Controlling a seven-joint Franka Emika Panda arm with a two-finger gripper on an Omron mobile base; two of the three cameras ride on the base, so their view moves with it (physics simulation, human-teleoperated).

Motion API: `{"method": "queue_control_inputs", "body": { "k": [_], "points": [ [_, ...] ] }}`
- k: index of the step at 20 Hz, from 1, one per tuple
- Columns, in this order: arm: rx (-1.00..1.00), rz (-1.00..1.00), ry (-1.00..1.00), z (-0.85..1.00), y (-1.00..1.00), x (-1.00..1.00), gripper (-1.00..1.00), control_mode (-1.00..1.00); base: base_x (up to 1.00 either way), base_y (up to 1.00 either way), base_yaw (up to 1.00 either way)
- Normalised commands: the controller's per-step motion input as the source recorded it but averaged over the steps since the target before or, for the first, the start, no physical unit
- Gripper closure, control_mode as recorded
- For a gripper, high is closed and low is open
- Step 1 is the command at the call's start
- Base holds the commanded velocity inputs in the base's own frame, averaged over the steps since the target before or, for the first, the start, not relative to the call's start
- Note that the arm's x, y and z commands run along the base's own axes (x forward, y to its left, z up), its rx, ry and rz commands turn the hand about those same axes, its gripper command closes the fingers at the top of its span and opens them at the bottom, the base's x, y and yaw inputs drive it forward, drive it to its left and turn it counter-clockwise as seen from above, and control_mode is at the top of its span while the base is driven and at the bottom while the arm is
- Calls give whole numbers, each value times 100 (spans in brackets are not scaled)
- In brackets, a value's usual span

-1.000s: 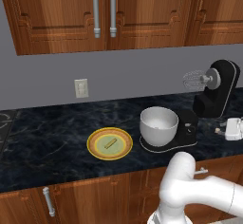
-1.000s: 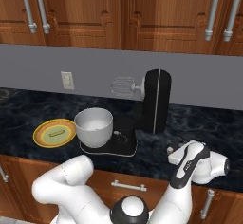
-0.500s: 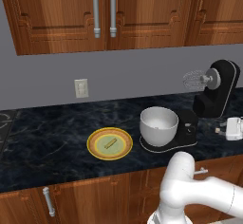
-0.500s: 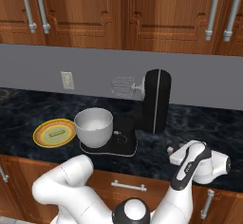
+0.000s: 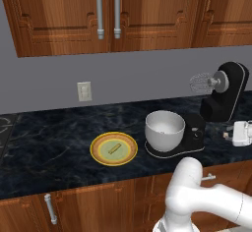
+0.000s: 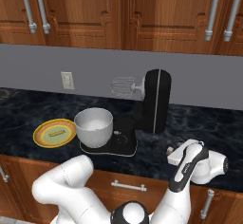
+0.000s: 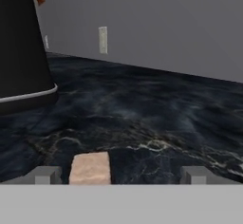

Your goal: Add butter and sugar cubes to the stand mixer bowl and then turn on the stand mixer to begin making frosting.

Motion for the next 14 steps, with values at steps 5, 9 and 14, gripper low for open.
{"method": "queue_control_inputs", "body": {
  "k": [5,9,14],
  "points": [
    [-1,0,0,0,0,1,-100,-100,0,0,0],
    [-1,0,0,-1,2,0,-100,-100,0,0,0],
    [0,0,0,0,17,-2,-100,-100,0,0,0]
  ]
}}
